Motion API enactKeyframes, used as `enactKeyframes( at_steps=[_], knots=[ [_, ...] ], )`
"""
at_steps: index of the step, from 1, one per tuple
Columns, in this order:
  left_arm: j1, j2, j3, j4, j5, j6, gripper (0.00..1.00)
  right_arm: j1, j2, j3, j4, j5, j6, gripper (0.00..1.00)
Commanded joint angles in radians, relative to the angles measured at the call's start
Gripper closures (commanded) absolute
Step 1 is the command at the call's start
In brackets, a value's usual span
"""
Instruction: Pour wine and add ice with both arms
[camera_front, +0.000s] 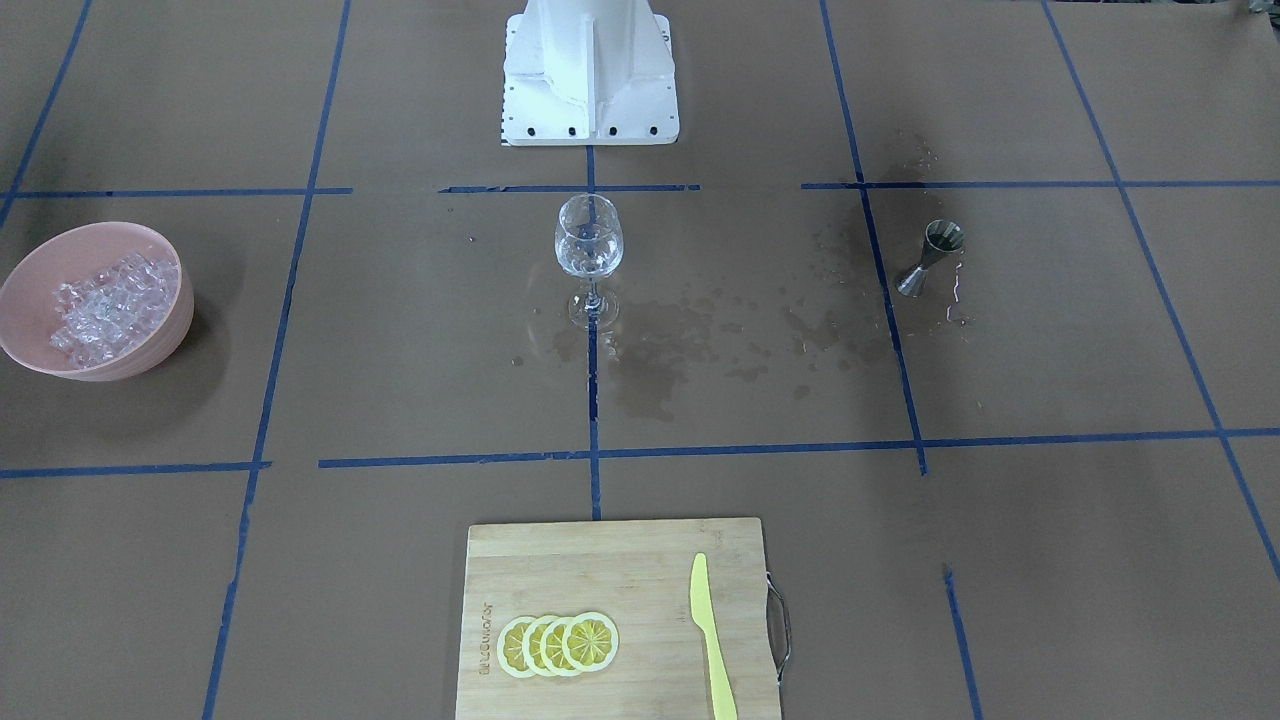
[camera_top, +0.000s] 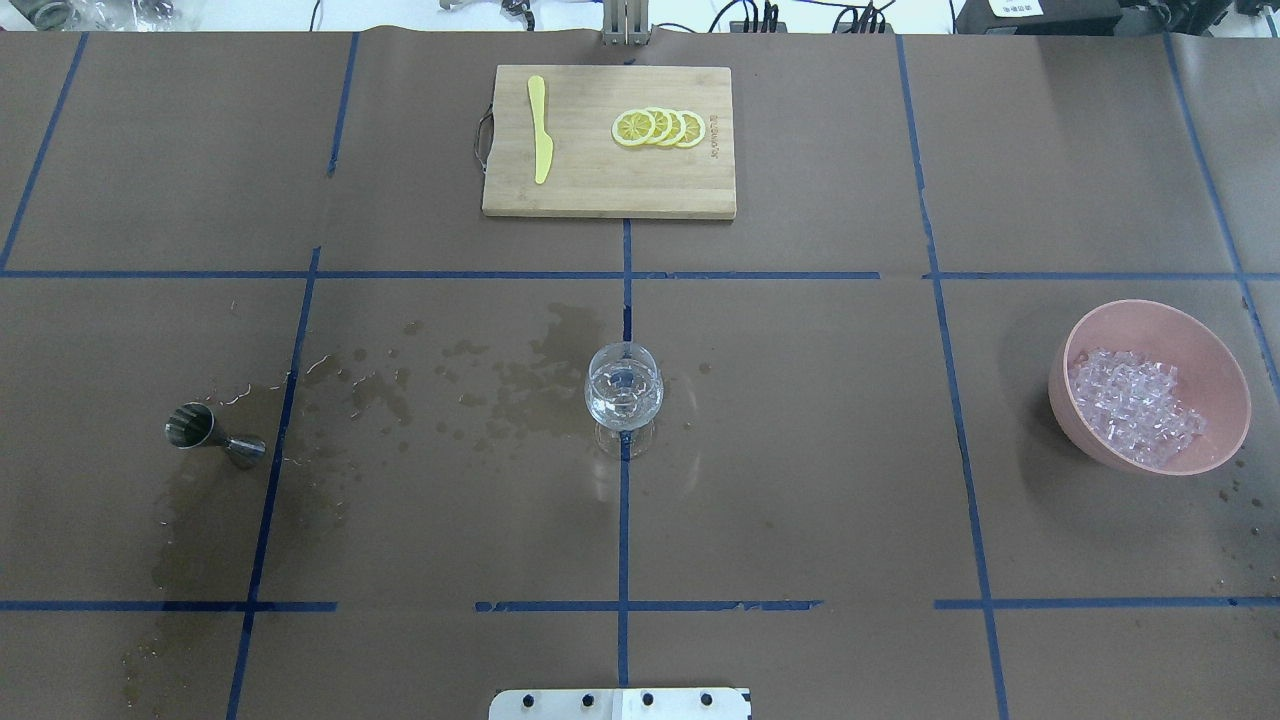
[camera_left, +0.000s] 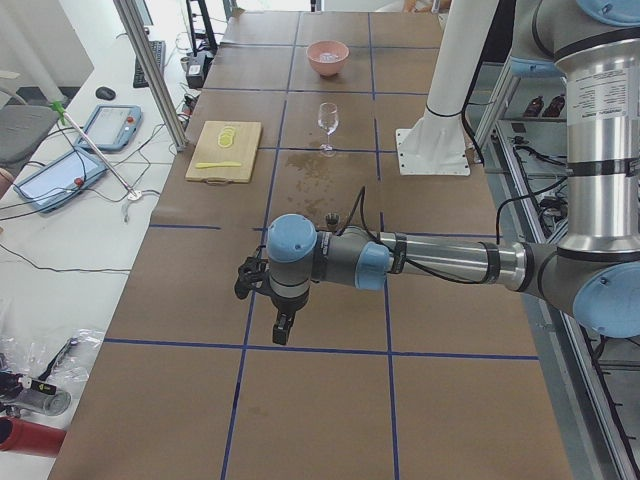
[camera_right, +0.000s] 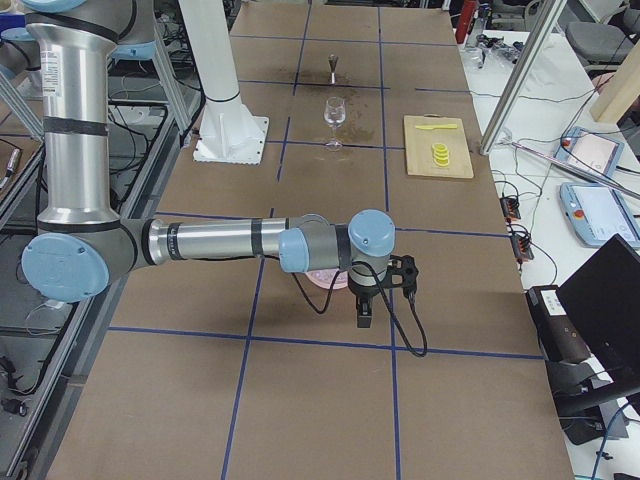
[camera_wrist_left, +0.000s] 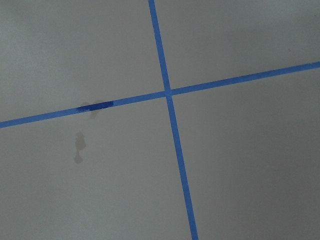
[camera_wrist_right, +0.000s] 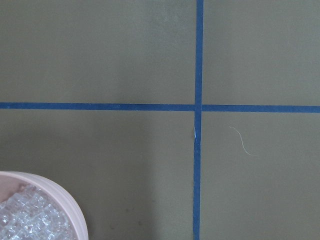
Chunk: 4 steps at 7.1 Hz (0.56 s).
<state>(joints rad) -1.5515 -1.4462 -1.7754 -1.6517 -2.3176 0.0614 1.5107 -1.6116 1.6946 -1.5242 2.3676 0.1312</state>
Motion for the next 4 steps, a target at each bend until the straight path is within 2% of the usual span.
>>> enactKeyframes(
  at_steps=[1,4],
  knots=[
    [0.014,0.012,-0.022,-0.019,-0.020,0.059,0.00,-0.001,0.001,-0.006,0.004,0.001,0.004,0.00],
    [0.019,0.010,-0.030,-0.020,-0.034,0.107,0.00,-0.003,0.001,-0.006,0.006,0.004,0.005,0.00]
  ],
)
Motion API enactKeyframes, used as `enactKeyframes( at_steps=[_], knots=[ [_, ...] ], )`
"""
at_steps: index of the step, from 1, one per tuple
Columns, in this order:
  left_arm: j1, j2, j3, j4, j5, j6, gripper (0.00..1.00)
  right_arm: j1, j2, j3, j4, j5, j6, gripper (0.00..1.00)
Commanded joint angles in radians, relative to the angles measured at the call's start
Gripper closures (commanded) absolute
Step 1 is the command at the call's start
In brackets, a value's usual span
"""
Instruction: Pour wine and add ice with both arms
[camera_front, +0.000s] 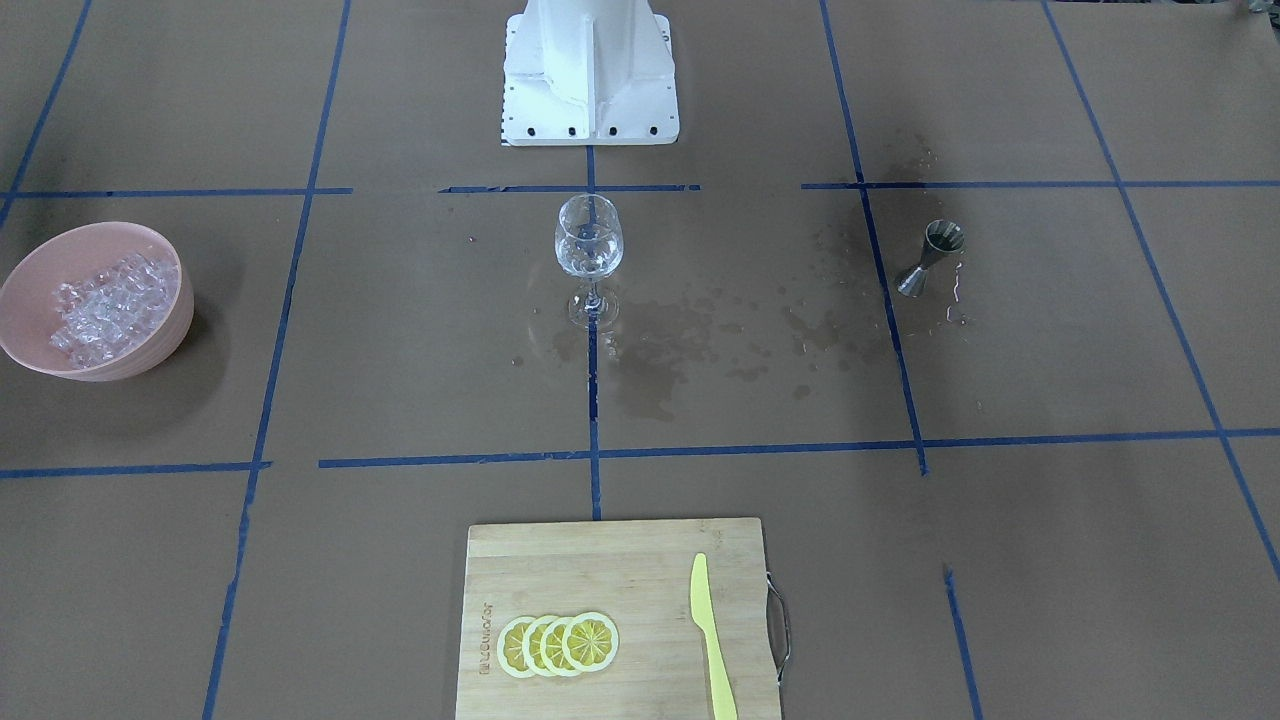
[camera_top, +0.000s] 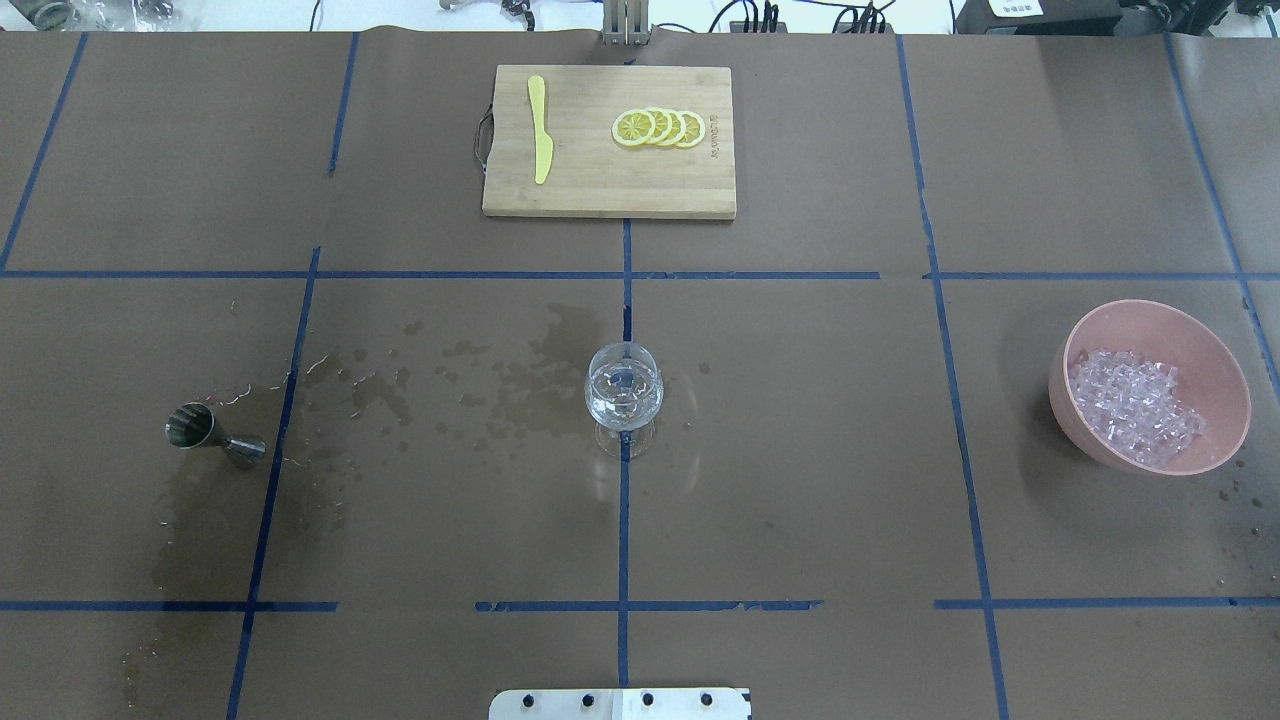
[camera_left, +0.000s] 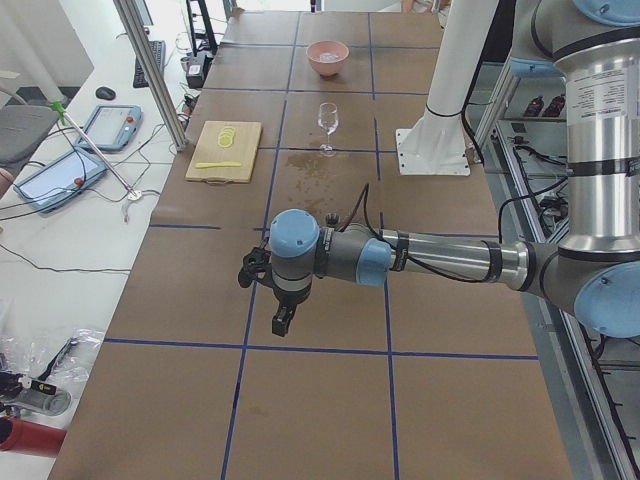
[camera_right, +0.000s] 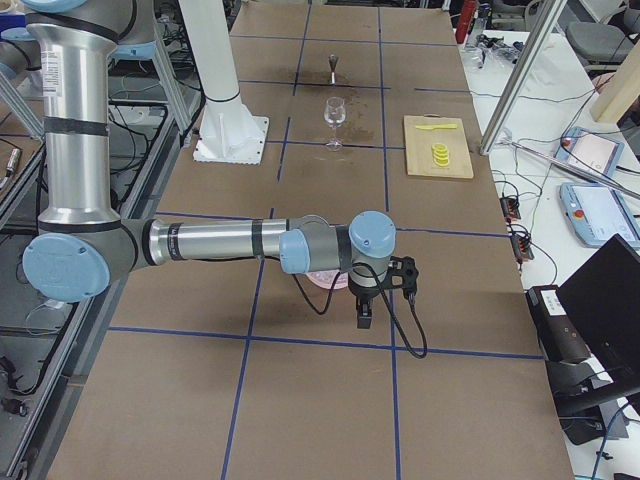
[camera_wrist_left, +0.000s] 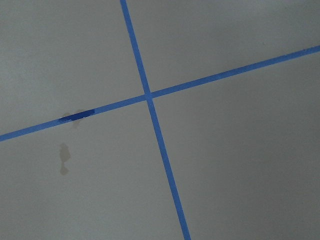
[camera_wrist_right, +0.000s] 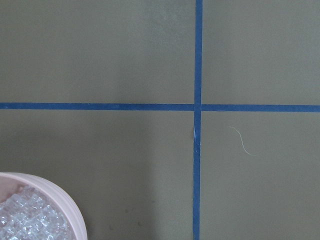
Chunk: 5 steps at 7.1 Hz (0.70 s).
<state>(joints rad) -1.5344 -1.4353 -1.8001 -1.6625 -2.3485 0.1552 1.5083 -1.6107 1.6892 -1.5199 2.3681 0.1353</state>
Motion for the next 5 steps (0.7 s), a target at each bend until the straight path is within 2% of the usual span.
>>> enactKeyframes(
  at_steps=[1,2,5],
  knots=[
    [0.002,-0.010,-0.002,-0.043,-0.005,0.010,0.00,0.000,0.002,0.001,0.001,0.007,0.001,0.00],
    [0.002,-0.043,0.027,-0.096,-0.005,0.003,0.00,-0.002,0.003,0.001,0.001,0.007,0.001,0.00],
    [0.000,-0.007,0.015,-0.198,-0.113,0.007,0.00,-0.003,0.012,0.003,0.001,0.013,0.003,0.00]
  ],
)
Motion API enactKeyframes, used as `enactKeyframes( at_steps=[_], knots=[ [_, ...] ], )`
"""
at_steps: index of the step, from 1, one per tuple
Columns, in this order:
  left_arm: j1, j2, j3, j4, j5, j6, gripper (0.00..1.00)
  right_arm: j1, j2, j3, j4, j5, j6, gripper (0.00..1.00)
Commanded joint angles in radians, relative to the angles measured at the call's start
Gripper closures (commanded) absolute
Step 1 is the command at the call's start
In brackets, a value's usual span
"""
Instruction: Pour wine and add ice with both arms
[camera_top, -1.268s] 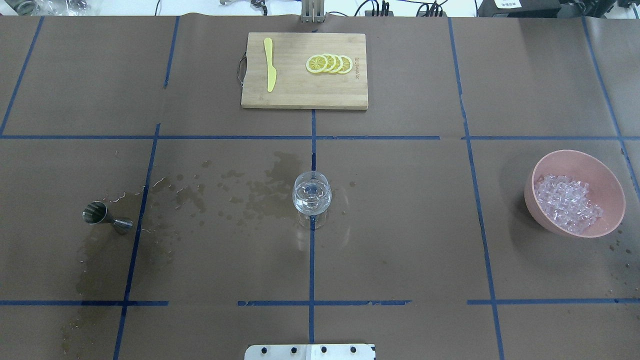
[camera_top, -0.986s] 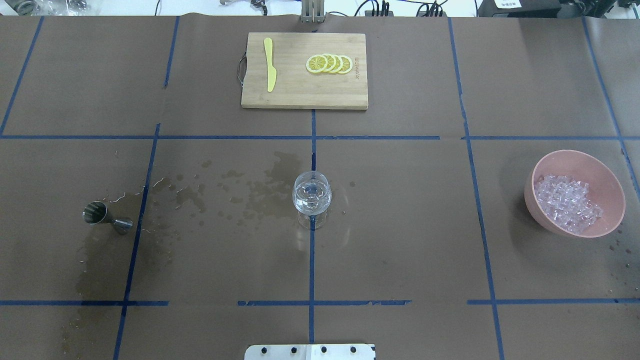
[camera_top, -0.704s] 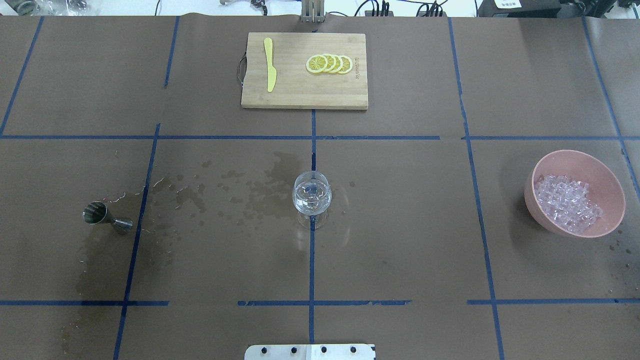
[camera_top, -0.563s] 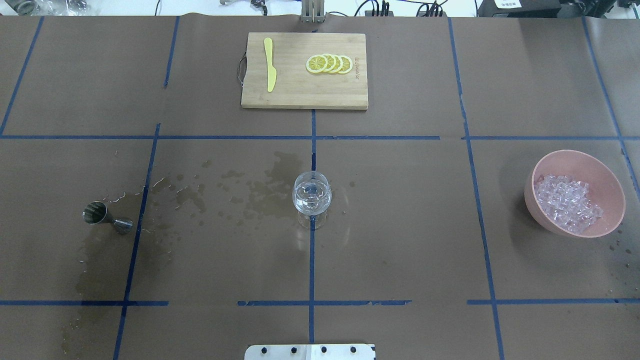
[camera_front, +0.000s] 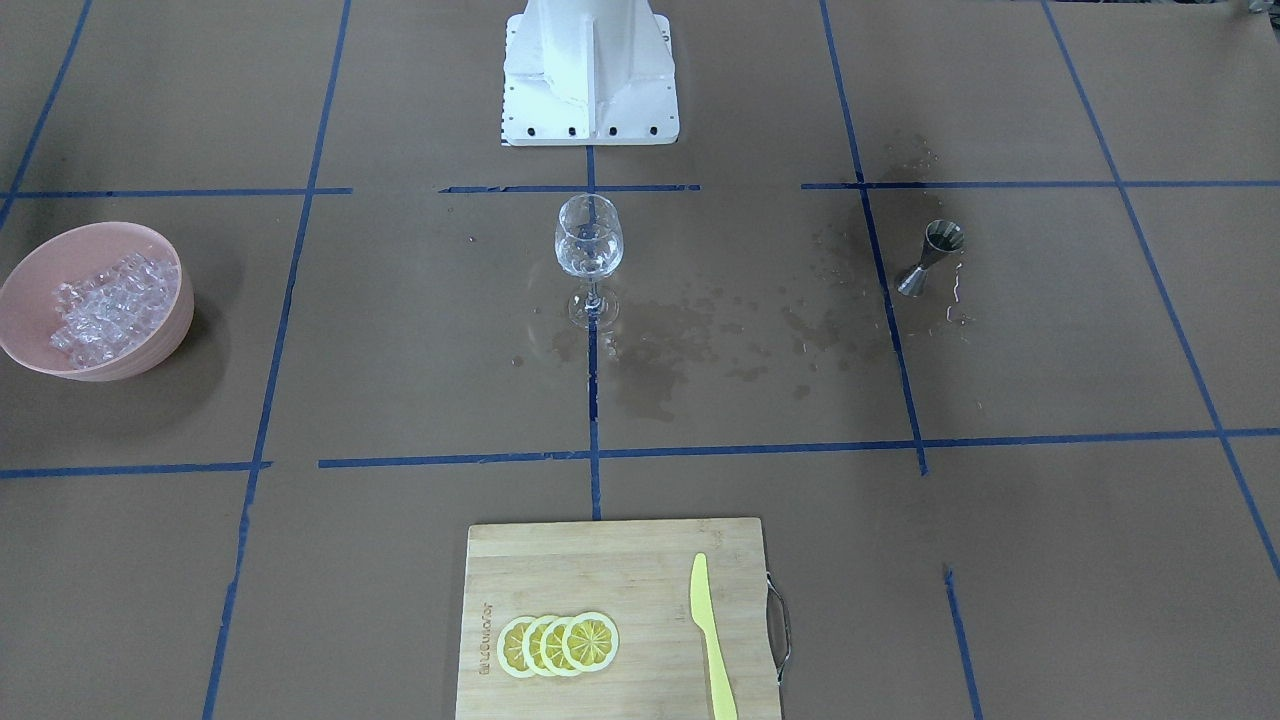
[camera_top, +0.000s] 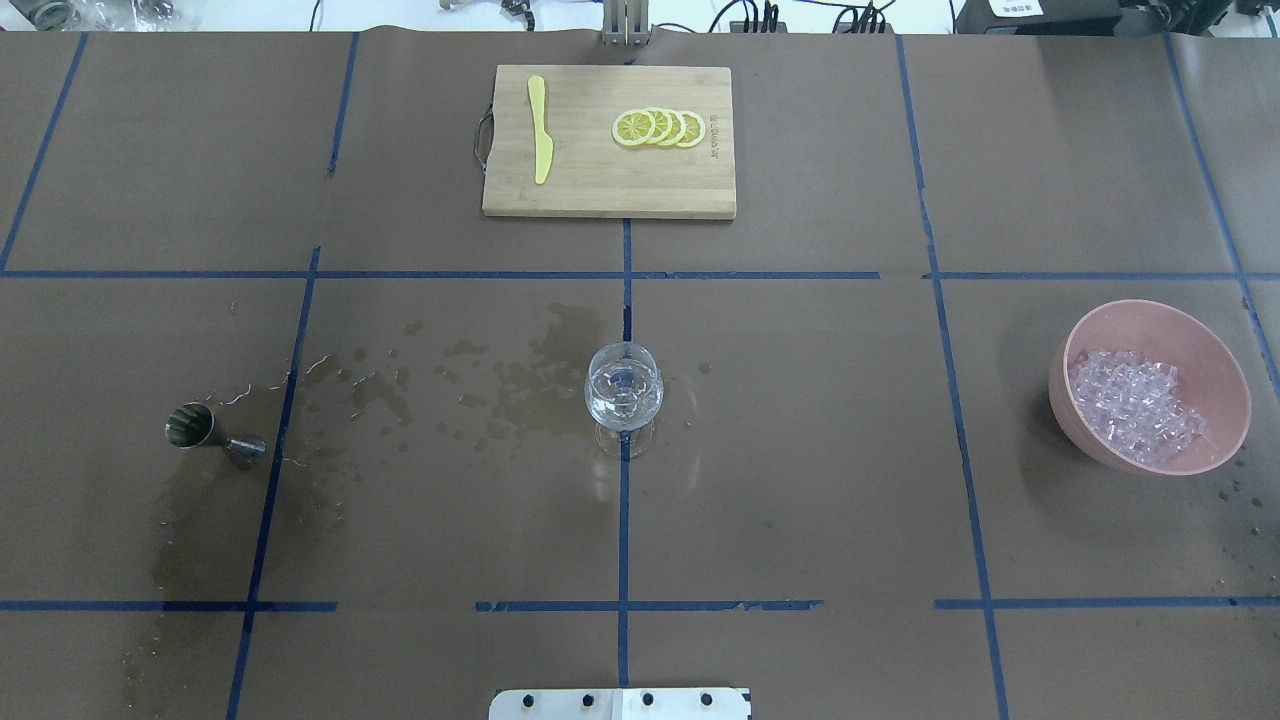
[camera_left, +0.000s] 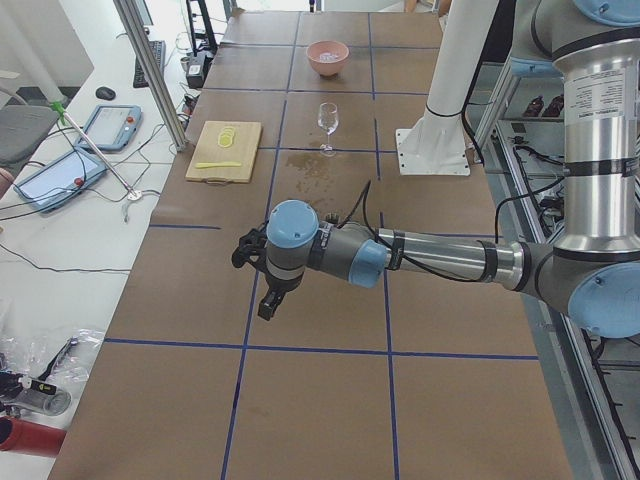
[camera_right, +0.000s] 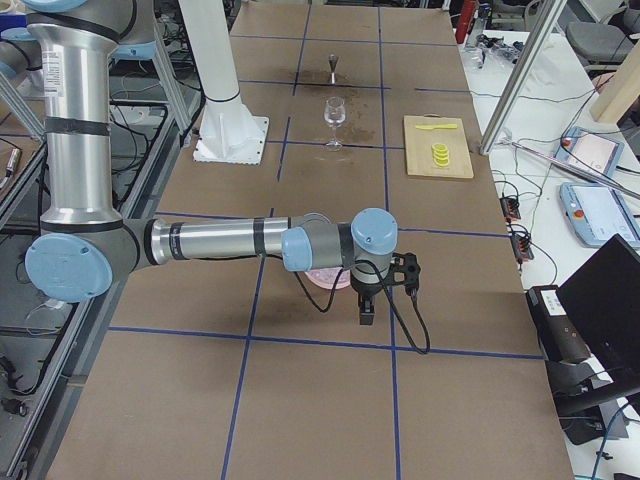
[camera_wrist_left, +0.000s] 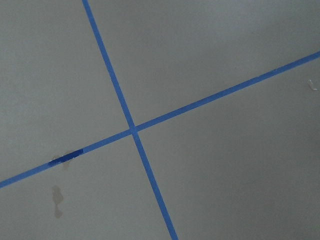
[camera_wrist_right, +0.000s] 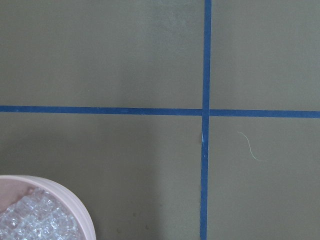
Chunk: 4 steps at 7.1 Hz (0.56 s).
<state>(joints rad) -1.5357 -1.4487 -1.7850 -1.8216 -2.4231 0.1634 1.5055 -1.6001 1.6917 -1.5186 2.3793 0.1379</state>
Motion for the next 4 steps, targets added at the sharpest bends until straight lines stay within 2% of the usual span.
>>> enactKeyframes(
  at_steps=[1,2,4],
  knots=[
    [0.005,0.001,-0.004,-0.085,-0.080,-0.016,0.00,-0.004,0.002,0.006,0.000,0.004,0.002,0.00],
    [0.018,-0.008,0.001,-0.184,-0.132,-0.139,0.00,-0.005,0.002,0.005,0.000,0.012,0.002,0.00],
    [0.145,-0.009,0.009,-0.535,-0.111,-0.552,0.00,-0.011,0.002,0.005,0.002,0.012,0.002,0.00]
  ],
)
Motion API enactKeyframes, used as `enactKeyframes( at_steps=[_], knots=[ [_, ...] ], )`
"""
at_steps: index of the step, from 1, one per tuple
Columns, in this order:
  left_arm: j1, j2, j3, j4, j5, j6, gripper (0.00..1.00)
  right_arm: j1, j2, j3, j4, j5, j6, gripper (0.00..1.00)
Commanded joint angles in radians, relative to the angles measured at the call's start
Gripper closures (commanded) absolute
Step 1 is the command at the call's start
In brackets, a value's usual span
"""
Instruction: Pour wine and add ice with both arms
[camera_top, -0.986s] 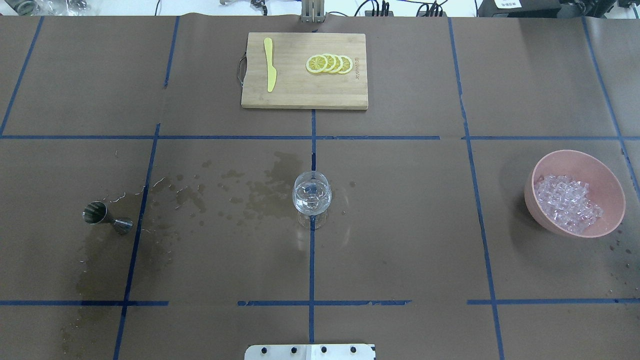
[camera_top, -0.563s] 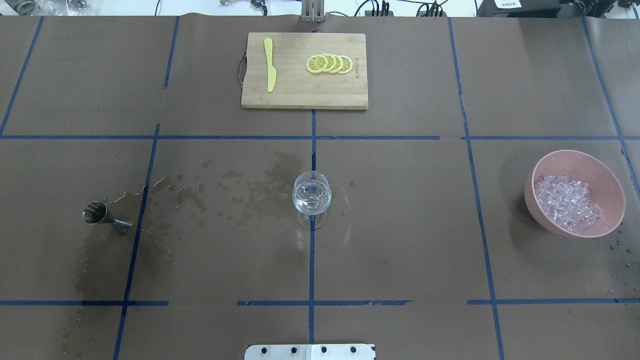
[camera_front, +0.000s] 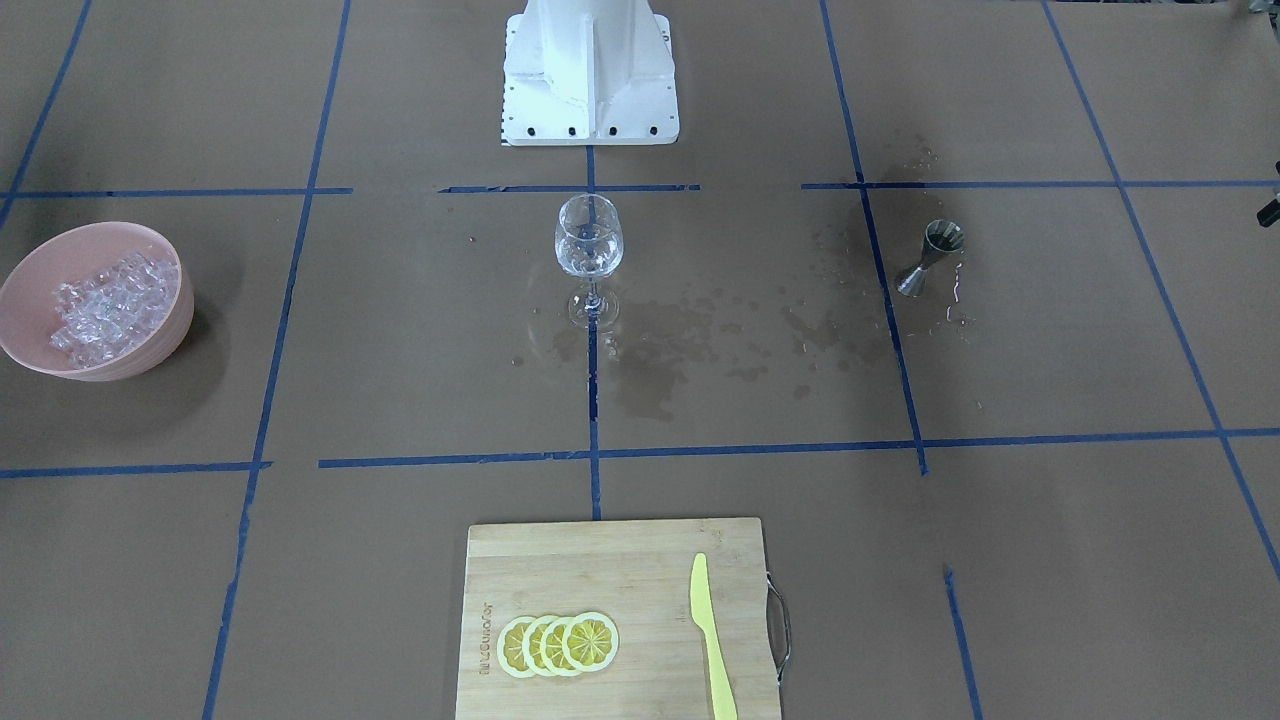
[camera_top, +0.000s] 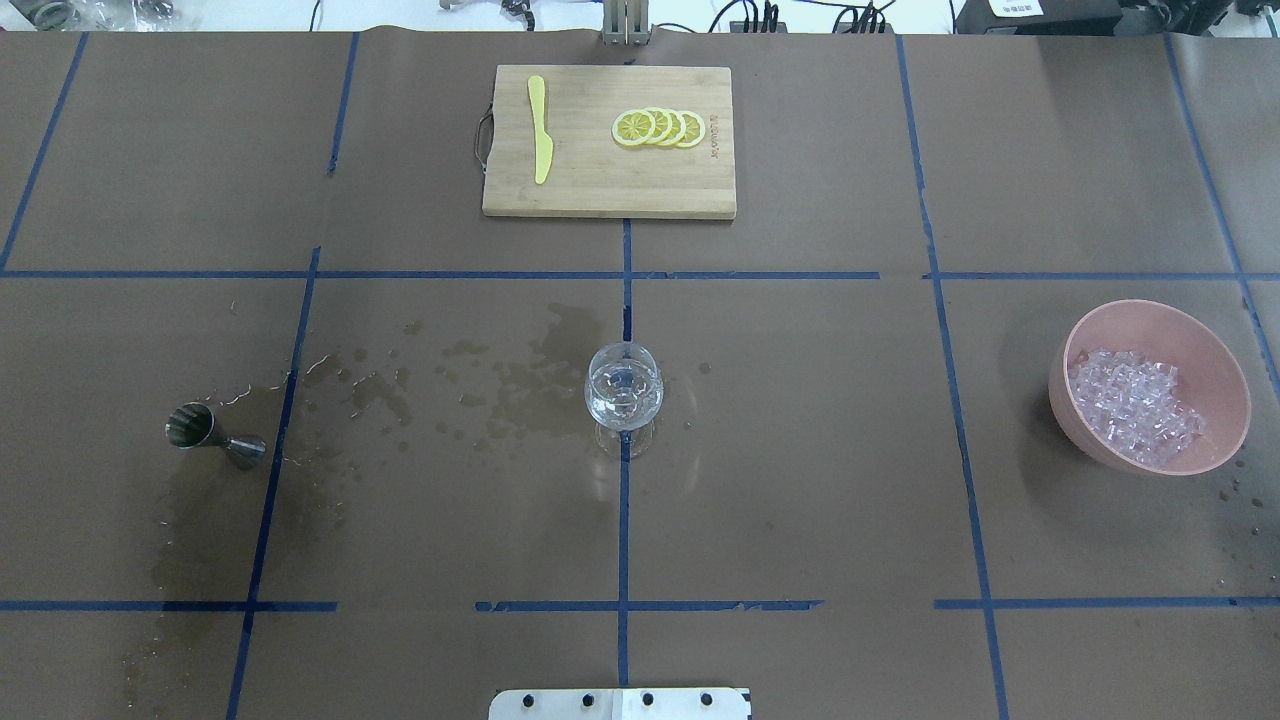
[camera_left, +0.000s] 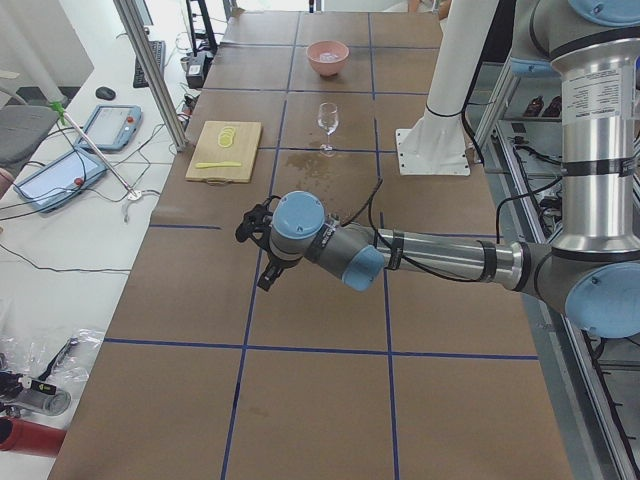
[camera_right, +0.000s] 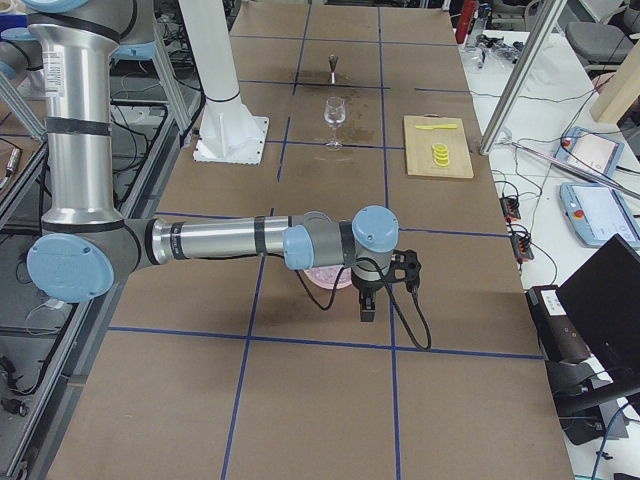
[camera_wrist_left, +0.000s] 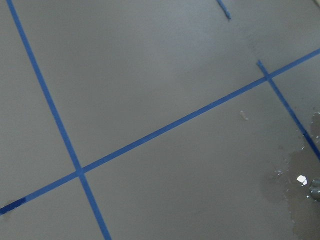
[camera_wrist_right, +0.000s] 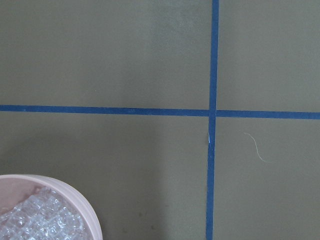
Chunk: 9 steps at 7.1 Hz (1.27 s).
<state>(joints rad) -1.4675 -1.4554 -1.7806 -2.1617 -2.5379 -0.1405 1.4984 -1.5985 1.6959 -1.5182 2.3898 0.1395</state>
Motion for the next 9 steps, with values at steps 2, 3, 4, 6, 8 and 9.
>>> enactKeyframes(
  at_steps=[2,3,4,6,8,9],
  knots=[
    [0.281,0.000,-0.026,-0.430,0.219,-0.576,0.00,-0.004,0.000,0.002,0.001,0.005,0.000,0.00],
    [0.412,0.013,-0.101,-0.472,0.386,-0.703,0.00,-0.004,-0.005,0.004,0.001,0.005,-0.001,0.00],
    [0.562,0.085,-0.219,-0.472,0.559,-0.758,0.00,-0.004,-0.009,0.005,0.001,0.005,-0.001,0.00],
    [0.984,0.197,-0.315,-0.466,1.183,-0.886,0.00,-0.004,-0.021,0.008,0.001,0.034,-0.001,0.00],
    [1.142,0.252,-0.315,-0.466,1.513,-0.974,0.00,-0.004,-0.023,0.007,0.001,0.035,-0.001,0.00],
    [1.177,0.269,-0.315,-0.467,1.588,-0.978,0.00,-0.004,-0.023,0.007,0.000,0.035,-0.001,0.00]
  ],
)
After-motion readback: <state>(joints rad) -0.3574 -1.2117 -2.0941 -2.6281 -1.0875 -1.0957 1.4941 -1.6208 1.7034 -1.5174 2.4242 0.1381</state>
